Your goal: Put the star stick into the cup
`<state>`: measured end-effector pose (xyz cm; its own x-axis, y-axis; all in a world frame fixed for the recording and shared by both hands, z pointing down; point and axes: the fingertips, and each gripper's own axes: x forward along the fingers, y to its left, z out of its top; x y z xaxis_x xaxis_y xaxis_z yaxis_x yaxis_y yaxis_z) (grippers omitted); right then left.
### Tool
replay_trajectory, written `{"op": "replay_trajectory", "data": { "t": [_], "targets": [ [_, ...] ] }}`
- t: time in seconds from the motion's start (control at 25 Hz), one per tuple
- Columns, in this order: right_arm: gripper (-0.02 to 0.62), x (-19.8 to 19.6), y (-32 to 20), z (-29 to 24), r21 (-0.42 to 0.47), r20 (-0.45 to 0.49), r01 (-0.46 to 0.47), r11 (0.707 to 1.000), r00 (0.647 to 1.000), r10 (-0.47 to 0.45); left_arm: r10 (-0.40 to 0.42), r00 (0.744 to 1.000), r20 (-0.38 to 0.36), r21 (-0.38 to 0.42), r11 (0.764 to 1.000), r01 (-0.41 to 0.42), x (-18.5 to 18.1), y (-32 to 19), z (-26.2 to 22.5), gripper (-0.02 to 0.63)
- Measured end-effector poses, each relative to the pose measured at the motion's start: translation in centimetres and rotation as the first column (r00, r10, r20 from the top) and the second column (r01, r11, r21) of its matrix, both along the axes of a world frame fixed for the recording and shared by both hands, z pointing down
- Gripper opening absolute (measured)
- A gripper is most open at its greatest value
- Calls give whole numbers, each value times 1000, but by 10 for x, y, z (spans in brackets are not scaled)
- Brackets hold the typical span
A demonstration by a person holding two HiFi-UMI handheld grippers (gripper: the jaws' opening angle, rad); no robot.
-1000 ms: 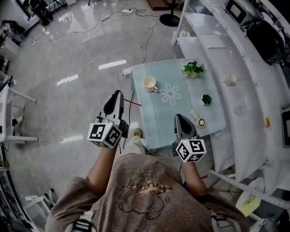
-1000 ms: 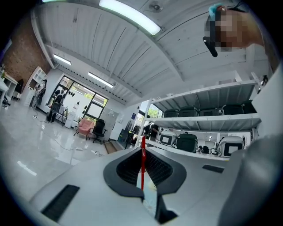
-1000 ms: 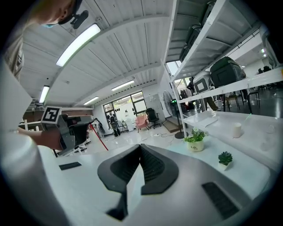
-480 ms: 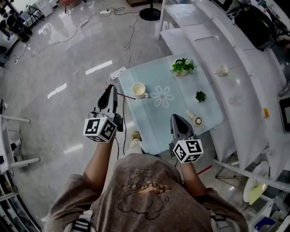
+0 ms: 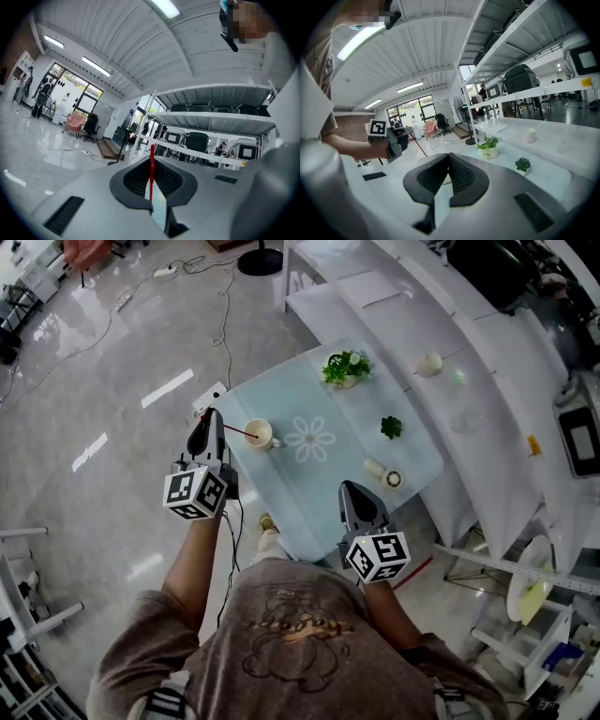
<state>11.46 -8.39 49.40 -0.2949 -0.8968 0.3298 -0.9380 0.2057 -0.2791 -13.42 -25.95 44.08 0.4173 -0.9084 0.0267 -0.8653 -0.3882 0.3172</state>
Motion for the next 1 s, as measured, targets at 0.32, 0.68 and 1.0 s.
{"op": "replay_trajectory", "data": {
  "t": [0.32, 0.68, 1.0],
  "targets": [
    [2, 13, 0, 6, -22, -34, -103, 994, 994, 102, 59, 998, -16, -101, 993, -61, 15, -31, 66, 32],
    [2, 21, 6, 16, -60, -53, -188, 980, 981, 185, 113, 994, 15, -201, 974, -107, 30, -45, 125, 32],
    [2, 23, 7, 19, -71, -62, -217, 974, 975, 213, 72, 996, -54, -271, 959, -84, 21, -56, 151, 32]
  ]
}}
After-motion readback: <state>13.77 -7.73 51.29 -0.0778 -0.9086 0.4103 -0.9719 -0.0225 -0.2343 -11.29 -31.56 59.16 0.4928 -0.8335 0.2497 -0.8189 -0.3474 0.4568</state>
